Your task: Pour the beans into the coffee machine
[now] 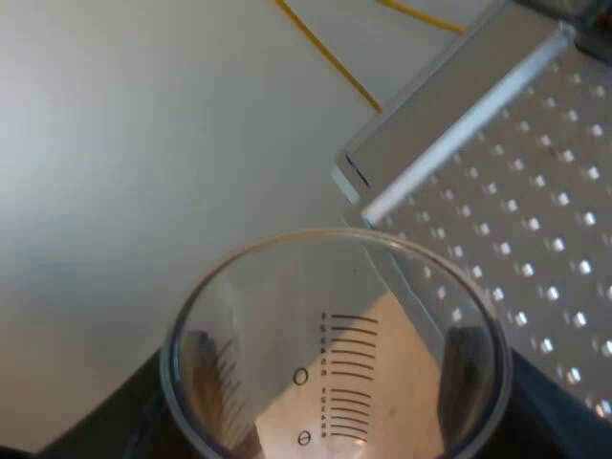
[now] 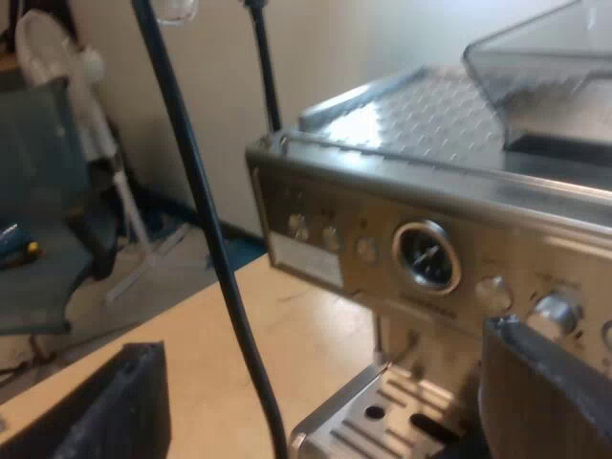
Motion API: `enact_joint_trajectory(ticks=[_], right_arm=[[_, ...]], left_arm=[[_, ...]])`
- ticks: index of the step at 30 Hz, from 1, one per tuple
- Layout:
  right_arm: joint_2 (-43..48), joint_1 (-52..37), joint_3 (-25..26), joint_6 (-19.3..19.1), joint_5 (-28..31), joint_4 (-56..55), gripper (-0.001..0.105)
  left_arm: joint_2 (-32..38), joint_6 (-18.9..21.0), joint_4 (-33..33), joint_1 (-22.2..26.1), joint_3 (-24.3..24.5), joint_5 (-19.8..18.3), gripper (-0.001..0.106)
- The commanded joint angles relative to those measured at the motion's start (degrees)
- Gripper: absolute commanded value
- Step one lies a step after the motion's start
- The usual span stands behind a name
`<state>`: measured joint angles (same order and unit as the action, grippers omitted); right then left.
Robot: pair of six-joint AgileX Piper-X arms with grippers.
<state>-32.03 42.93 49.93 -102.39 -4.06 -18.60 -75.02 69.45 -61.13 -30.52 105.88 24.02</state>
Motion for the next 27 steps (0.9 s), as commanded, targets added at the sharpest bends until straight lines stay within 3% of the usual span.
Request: enact_joint_trajectory(ticks=[1, 7, 11, 15, 21, 26, 27], right_arm=[[0.35, 0.05, 0.56, -0.22, -2.11, -0.72, 0.069], [0.35, 0.05, 0.56, -0.22, -4.04, -4.04, 0.069], [0.35, 0.05, 0.56, -0.22, -4.15, -4.37, 0.069], [0.35, 0.05, 0.56, -0.22, -6.13, -4.70, 0.069], [0.35, 0.05, 0.56, -0.22, -8.76, -7.76, 0.069], [0.35, 0.05, 0.56, -0.50, -8.75, -8.77, 0.069], [0.35, 0.05, 0.56, -0.65, -8.75, -9.30, 0.069]], left_arm=[[3.02, 1.81, -0.88, 0.06, -3.39, 0.88, 0.039], [11.15, 7.22, -0.42, 0.06, -14.20, 0.63, 0.039], [16.20, 8.75, 1.20, 0.06, -20.93, 0.63, 0.039], [22.28, 8.86, 5.62, 0.06, -27.82, 0.63, 0.039], [29.76, 12.25, 13.17, 0.06, -37.10, -0.27, 0.039], [34.53, 13.68, 15.63, 0.06, -42.42, -0.27, 0.039], [36.83, 15.06, 16.07, 0.06, -45.27, -0.27, 0.039]])
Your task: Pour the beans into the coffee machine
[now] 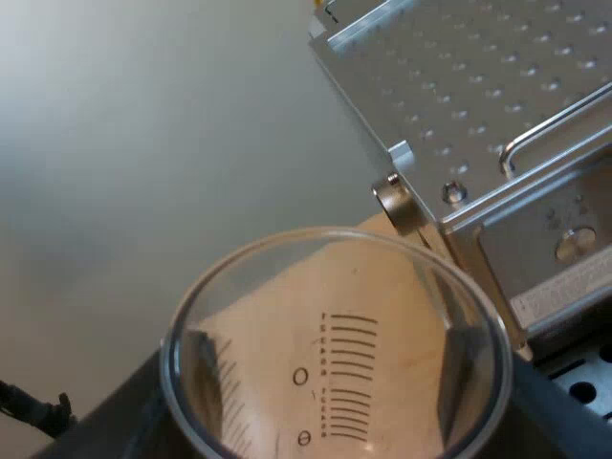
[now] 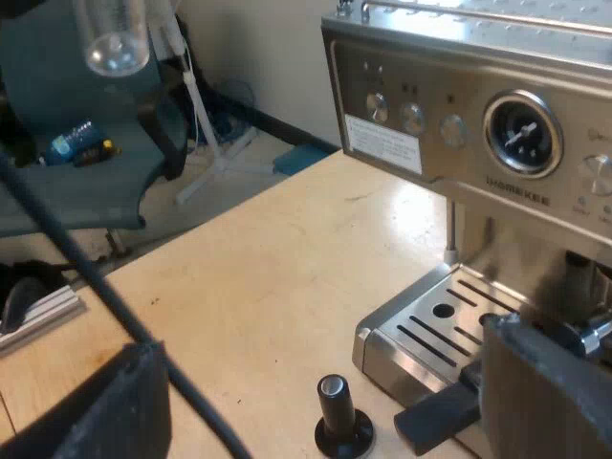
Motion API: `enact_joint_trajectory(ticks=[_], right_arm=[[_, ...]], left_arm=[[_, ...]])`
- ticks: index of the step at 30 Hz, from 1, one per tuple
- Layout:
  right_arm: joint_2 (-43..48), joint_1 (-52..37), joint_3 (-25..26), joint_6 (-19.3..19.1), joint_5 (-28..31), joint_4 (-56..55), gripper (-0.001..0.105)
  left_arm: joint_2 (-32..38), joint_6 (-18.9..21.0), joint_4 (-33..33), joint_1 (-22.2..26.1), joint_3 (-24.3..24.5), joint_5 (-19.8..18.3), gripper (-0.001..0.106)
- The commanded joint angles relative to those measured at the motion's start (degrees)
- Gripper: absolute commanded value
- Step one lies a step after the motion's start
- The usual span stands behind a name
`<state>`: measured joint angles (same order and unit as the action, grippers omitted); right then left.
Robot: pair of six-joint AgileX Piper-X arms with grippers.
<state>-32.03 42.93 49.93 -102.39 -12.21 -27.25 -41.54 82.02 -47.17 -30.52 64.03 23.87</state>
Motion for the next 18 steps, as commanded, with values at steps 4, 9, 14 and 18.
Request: enact_joint_trajectory(ticks=[4, 9, 14, 18], right_arm=[[0.21, 0.05, 0.56, -0.65, -0.60, -1.99, 0.069], [0.21, 0.05, 0.56, -0.65, -0.60, -2.18, 0.069], [0.21, 0.05, 0.56, -0.65, -0.60, -2.18, 0.069], [0.21, 0.05, 0.56, -0.65, -0.60, -2.18, 0.069]], left_arm=[[6.21, 3.21, 2.82, 0.06, -7.40, -0.13, 0.039], [8.71, 5.64, 7.18, 0.06, -12.89, -0.13, 0.039], [9.07, 6.78, 11.90, 1.69, -16.03, -2.84, 0.039], [9.07, 6.98, 14.92, 5.80, -17.85, -7.44, 0.039]])
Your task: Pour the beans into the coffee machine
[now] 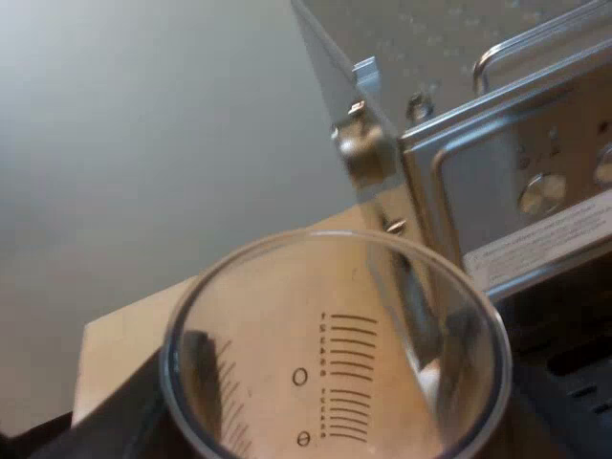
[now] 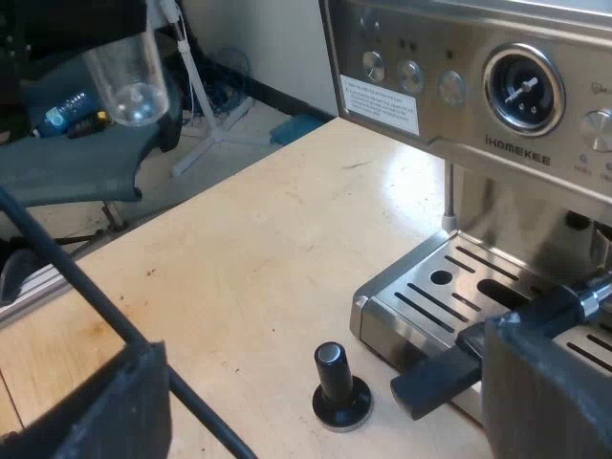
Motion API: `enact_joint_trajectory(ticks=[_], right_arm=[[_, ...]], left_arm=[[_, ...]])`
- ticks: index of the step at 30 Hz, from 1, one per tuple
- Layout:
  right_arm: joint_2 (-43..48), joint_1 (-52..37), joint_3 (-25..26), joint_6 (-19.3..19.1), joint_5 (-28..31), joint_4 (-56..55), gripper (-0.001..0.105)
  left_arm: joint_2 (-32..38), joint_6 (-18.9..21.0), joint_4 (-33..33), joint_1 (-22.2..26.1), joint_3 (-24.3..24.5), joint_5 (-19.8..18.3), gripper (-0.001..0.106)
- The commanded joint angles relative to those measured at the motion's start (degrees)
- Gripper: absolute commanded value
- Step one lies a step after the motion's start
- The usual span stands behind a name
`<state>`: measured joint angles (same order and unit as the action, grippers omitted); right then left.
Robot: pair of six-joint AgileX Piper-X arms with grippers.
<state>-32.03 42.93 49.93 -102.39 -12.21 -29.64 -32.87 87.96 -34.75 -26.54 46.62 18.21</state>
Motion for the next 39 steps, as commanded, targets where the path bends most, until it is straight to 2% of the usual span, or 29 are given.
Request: enact_joint_trajectory(ticks=[1, 4, 5, 8, 11, 13, 17, 20, 28, 34, 39], right_arm=[[0.21, 0.05, 0.56, -0.65, -0.60, 0.21, 0.069], [0.21, 0.05, 0.56, -0.65, -0.60, 0.21, 0.069], [0.21, 0.05, 0.56, -0.65, -0.60, 0.21, 0.069], [0.05, 0.05, 0.40, -1.33, -0.60, 0.21, 0.069], [-1.34, 0.05, 0.28, -2.18, -0.60, 0.21, 0.069], [-2.22, 0.05, 0.22, -2.37, -0.60, 0.21, 0.069], [-4.09, 0.05, 0.22, -3.04, -0.43, 0.21, 0.069], [-5.44, 0.05, 0.22, -3.39, -0.45, 0.49, 0.069], [-12.34, 0.05, -0.34, -3.38, -0.45, 4.73, 0.069], [-14.64, 0.05, -0.79, -3.38, -0.45, 8.03, 0.069], [-15.06, 0.05, -2.37, -3.38, -0.40, 11.10, 0.069]], left_arm=[[0.40, 2.04, 4.11, 6.71, -1.54, -6.77, 0.039], [0.40, 2.33, 5.96, 15.33, -2.81, -16.12, 0.039], [0.40, 2.33, 6.15, 16.96, -3.10, -17.24, 0.039], [0.07, 2.33, 7.83, 25.08, -5.09, -26.25, 0.039], [-0.83, 2.19, 8.08, 29.66, -6.61, -32.17, 0.039], [-1.35, 1.99, 8.36, 31.40, -7.38, -33.91, 0.039], [-2.10, 1.96, 12.15, 31.87, -9.39, -34.75, 0.039], [-2.67, 1.36, 18.86, 31.87, -12.62, -37.56, 0.039], [-5.55, 1.36, 26.92, 31.87, -20.00, -37.81, 0.039], [-10.38, 2.29, 37.63, 31.87, -23.35, -37.81, 0.039], [-14.07, 2.28, 42.61, 31.87, -24.35, -37.81, 0.039]])
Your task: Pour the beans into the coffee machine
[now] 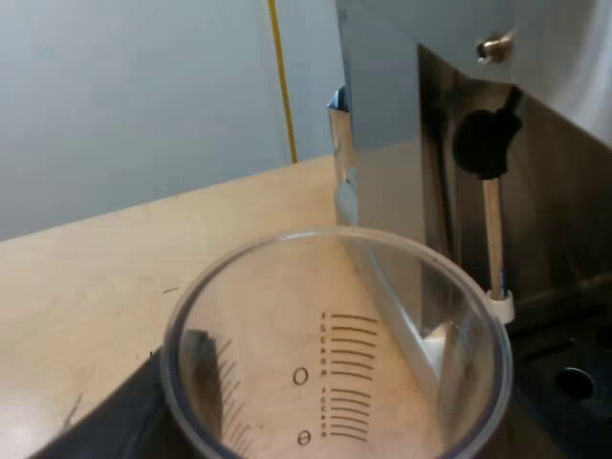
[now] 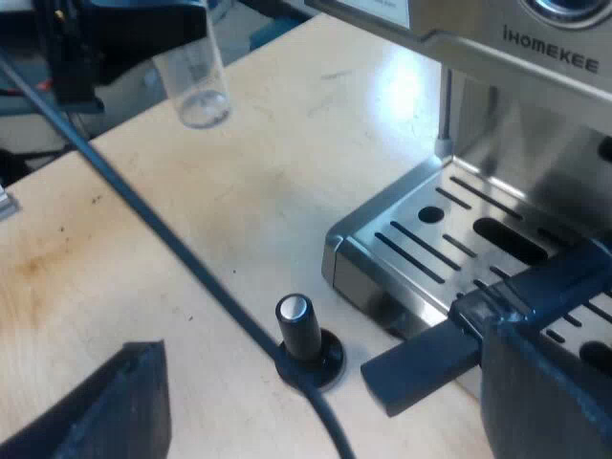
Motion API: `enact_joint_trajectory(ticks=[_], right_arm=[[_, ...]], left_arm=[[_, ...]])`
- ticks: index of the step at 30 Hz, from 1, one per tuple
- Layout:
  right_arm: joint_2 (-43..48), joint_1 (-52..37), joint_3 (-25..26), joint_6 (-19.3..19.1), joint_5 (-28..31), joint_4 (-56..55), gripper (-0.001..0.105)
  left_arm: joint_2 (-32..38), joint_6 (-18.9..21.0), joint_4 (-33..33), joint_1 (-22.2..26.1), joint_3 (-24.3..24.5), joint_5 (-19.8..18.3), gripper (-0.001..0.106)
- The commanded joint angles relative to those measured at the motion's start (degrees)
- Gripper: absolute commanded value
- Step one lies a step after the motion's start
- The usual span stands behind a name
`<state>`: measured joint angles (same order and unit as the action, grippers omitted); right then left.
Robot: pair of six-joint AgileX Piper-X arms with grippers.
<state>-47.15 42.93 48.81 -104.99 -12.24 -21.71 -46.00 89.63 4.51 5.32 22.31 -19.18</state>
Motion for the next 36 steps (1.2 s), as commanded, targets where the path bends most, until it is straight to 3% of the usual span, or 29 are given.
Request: enact_joint_trajectory(ticks=[1, 12, 18, 31, 36], right_arm=[[0.06, 0.05, -1.71, -0.79, -0.36, 4.13, 0.069], [0.06, 0.05, -8.42, -0.66, 0.27, 10.16, 0.069], [0.06, 0.05, -8.44, -0.90, 1.38, 11.22, 0.069], [0.06, 0.05, -8.44, -2.88, 3.68, 11.22, 0.069], [0.06, 0.05, -8.44, -2.88, 3.95, 11.22, 0.069]], left_arm=[[-2.98, 0.61, 4.61, 0.01, -0.04, -0.43, 0.039], [-12.77, 1.12, 15.51, 0.01, -0.04, -0.43, 0.039], [-18.59, 6.22, 20.37, 0.01, -0.04, -0.43, 0.039], [-32.02, 6.56, 32.10, -0.19, -0.04, -0.43, 0.039], [-37.48, 6.56, 37.67, -0.47, 0.06, -2.70, 0.039]])
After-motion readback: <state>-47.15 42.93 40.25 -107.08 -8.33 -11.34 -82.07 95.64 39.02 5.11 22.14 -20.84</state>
